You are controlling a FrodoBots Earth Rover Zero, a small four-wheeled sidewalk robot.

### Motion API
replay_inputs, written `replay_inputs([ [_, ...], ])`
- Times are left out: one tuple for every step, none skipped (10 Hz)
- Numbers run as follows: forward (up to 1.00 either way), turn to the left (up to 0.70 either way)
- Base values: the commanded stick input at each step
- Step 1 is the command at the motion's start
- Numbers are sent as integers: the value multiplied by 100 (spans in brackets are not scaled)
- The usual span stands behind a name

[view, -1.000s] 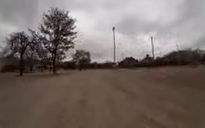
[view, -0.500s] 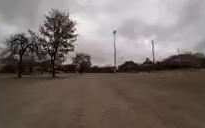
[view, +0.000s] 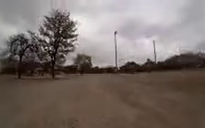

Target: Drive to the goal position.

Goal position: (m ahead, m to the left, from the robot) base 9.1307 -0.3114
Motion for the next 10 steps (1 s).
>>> replay_inputs([
  [70, -1],
  [70, -1],
  [70, -1],
  [70, -1],
  [70, -1],
  [70, -1],
  [70, -1],
  [70, -1],
  [70, -1],
  [70, -1],
])
